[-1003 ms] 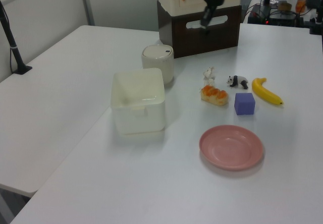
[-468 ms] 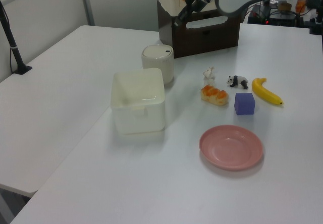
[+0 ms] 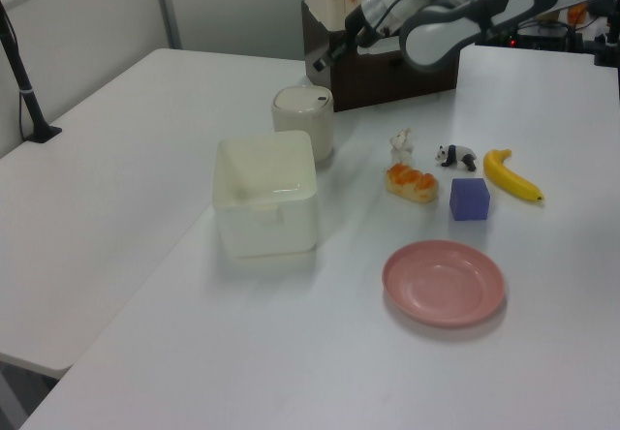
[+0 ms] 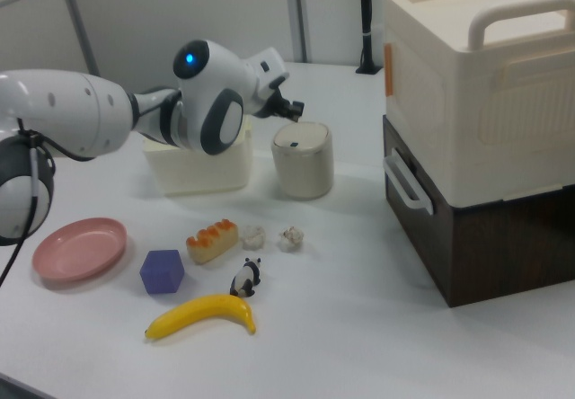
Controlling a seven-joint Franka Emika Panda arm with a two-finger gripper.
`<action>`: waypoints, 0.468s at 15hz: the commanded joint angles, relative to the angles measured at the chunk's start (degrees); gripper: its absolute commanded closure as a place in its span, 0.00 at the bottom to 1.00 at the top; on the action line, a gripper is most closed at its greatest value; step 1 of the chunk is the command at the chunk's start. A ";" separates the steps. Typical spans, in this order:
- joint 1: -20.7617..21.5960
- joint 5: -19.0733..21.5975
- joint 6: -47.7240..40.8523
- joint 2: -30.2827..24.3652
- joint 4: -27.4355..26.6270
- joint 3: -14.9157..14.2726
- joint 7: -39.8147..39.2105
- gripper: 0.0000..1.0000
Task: Open the trash can
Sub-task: 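Lower the gripper onto the lid of the cream trash can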
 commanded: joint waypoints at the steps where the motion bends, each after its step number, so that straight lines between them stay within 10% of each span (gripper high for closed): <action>1: 0.27 0.30 2.21 3.21 1.22 -0.14 -1.40 1.00; 7: 0.53 -0.75 1.77 4.36 0.52 -0.05 -1.40 1.00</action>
